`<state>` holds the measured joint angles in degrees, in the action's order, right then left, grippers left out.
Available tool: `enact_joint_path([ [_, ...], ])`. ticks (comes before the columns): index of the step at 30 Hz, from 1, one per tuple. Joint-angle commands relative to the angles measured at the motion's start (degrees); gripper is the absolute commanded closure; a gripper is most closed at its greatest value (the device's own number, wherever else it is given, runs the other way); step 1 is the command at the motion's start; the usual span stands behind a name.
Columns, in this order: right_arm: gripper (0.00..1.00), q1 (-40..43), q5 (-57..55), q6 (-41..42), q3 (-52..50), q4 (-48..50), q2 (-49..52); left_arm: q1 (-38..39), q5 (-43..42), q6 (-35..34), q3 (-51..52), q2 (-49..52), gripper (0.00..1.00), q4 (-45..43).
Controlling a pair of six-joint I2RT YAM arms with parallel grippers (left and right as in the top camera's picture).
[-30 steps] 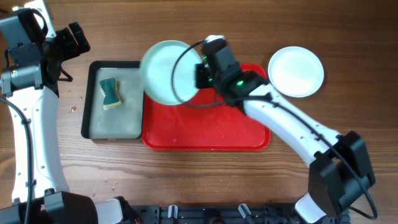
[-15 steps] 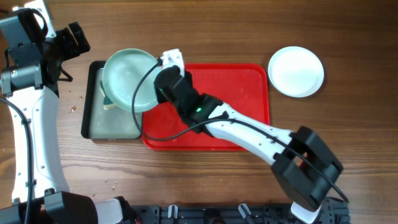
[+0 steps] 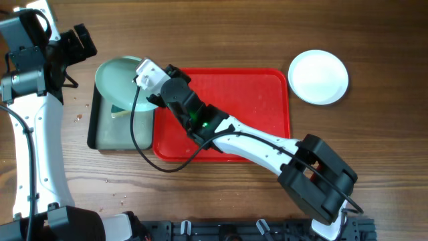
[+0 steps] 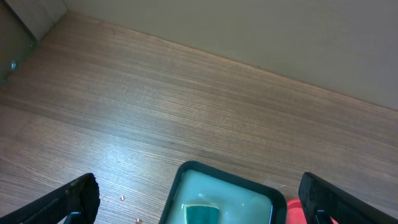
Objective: Clean dirty plates on tray and stack at the side
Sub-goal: 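Lift the teal plate with right gripper and tilt it over the water tray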
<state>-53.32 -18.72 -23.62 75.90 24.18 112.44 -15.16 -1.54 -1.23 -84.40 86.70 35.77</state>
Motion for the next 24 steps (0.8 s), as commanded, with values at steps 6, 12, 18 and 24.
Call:
enact_joint_path([
  [6, 0.96, -2.36, 3.80, -16.06, 0.92, 4.98, 0.50, -0.17, -0.28, -0.74, -0.09, 0.37, 0.00, -0.20],
  [12, 0.96, -5.22, 3.80, -35.93, 0.92, 6.05, 0.50, -0.17, -0.28, -0.74, -0.09, 0.37, 0.00, -0.20],
  [18, 0.96, -9.55, 3.78, -50.03, 0.92, 12.22, 0.50, -0.17, -0.28, -0.74, -0.09, 0.37, 0.00, -0.20],
  [24, 0.96, -11.98, 3.50, -54.36, 0.92, 13.07, 0.50, -0.17, -0.28, -0.74, -0.09, 0.37, 0.00, -0.20],
])
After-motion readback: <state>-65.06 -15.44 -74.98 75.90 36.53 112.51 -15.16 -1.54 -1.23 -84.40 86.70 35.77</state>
